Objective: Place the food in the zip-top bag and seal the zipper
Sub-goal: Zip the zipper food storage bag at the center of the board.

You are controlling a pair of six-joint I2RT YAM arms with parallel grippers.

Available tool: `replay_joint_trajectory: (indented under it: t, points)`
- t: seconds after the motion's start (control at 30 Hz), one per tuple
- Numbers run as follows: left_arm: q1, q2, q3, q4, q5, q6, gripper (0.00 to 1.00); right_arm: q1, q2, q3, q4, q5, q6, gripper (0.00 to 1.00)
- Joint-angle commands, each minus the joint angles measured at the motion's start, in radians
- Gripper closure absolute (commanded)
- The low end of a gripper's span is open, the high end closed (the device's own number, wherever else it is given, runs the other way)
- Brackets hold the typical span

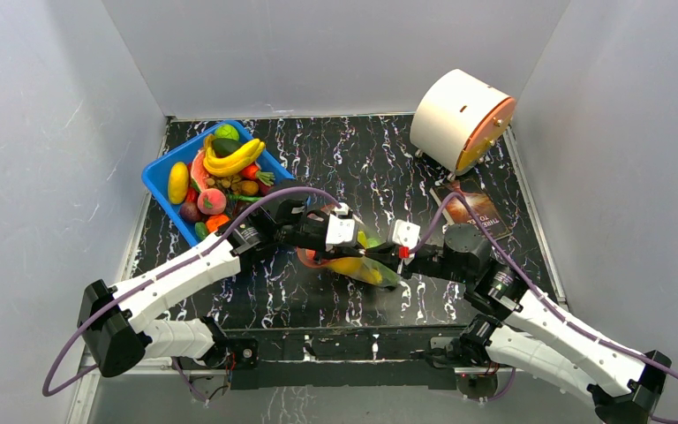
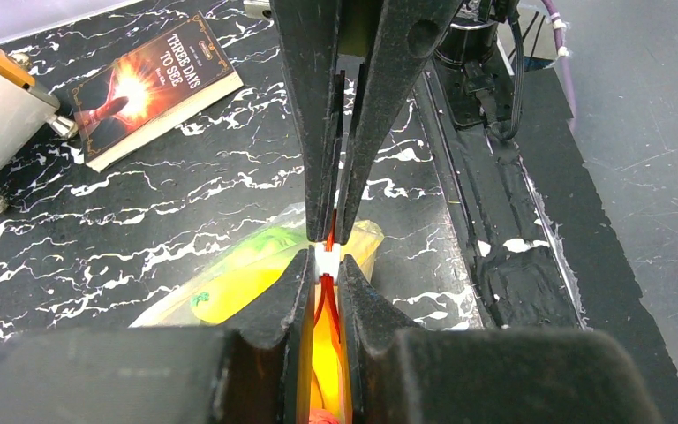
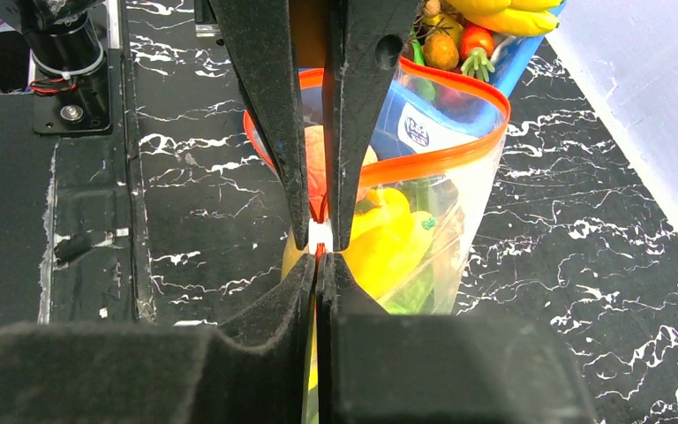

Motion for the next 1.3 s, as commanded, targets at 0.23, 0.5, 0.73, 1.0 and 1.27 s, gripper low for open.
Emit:
replay_joint_trajectory:
  t: [0.23,0.5,0.73,1.0,1.27]
  points:
    - [-0.004,-0.04,0.036,-0.014,-0.035,0.001,1.0,-0.003,-0.071,0.007,0.073,0.144,-0.018,1.0]
    - [-0.004,-0.031,0.051,-0.06,-0.116,-0.004,1.0,-0.002,-0.11,0.01,0.056,0.252,0.01,1.0]
    - [0.001,-0.034,0.054,-0.07,-0.141,0.005,1.0,-0.002,-0.13,0.023,0.028,0.271,0.023,1.0]
    - [0.005,-0.042,0.066,-0.088,-0.147,0.006,1.0,-0.002,-0.166,0.032,-0.001,0.346,0.032,1.0]
    - [0.004,-0.051,0.072,-0.101,-0.161,0.006,1.0,-0.002,-0.185,0.036,-0.022,0.412,0.037,1.0]
